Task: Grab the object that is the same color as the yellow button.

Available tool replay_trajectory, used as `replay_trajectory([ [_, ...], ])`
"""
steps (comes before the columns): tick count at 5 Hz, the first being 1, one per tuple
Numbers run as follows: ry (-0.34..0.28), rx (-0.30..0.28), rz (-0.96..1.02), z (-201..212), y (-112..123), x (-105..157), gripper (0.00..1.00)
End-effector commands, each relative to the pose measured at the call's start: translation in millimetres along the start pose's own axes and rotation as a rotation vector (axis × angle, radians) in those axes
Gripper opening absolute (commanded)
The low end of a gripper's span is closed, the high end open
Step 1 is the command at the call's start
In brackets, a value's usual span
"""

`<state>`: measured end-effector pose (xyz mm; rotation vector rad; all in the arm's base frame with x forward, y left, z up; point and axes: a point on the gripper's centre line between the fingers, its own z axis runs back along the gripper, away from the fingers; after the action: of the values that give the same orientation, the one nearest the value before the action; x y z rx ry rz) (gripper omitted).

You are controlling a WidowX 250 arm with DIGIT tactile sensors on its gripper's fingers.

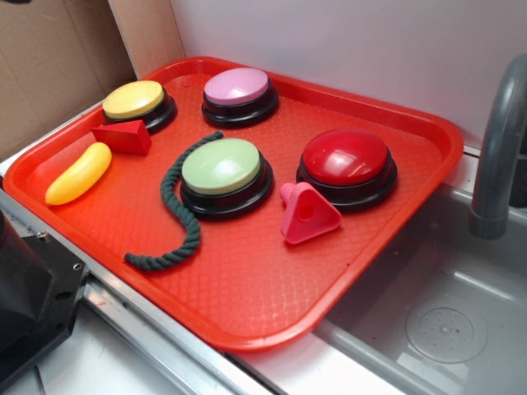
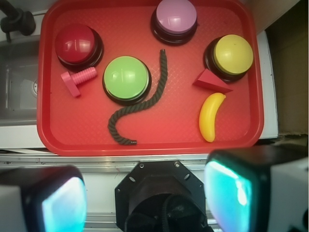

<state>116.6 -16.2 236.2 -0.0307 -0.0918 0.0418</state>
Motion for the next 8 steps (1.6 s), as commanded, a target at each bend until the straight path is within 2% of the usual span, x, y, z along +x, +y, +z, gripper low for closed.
replay_trajectory([
  [1,0.000,0.000,0.000,0.0,0.0,0.0,1.00],
  [2,-0.005,0.000,0.135,-14.4,15.5,4.8,1.00],
  [3,-0.030,0.045,0.271,-35.9,36.3,8.4,1.00],
  [4,-0.041,0.059,0.341,-55.8,45.7,11.1,1.00],
  [5,-0.058,0.069,0.450,-84.7,66.4,12.3,1.00],
  [6,-0.043,0.098,0.505,-108.0,84.6,15.1,1.00],
  [7,-0.056,0.096,0.563,-137.9,103.1,14.1,1.00],
  [8,-0.040,0.108,0.590,-164.8,115.0,14.9,1.00],
])
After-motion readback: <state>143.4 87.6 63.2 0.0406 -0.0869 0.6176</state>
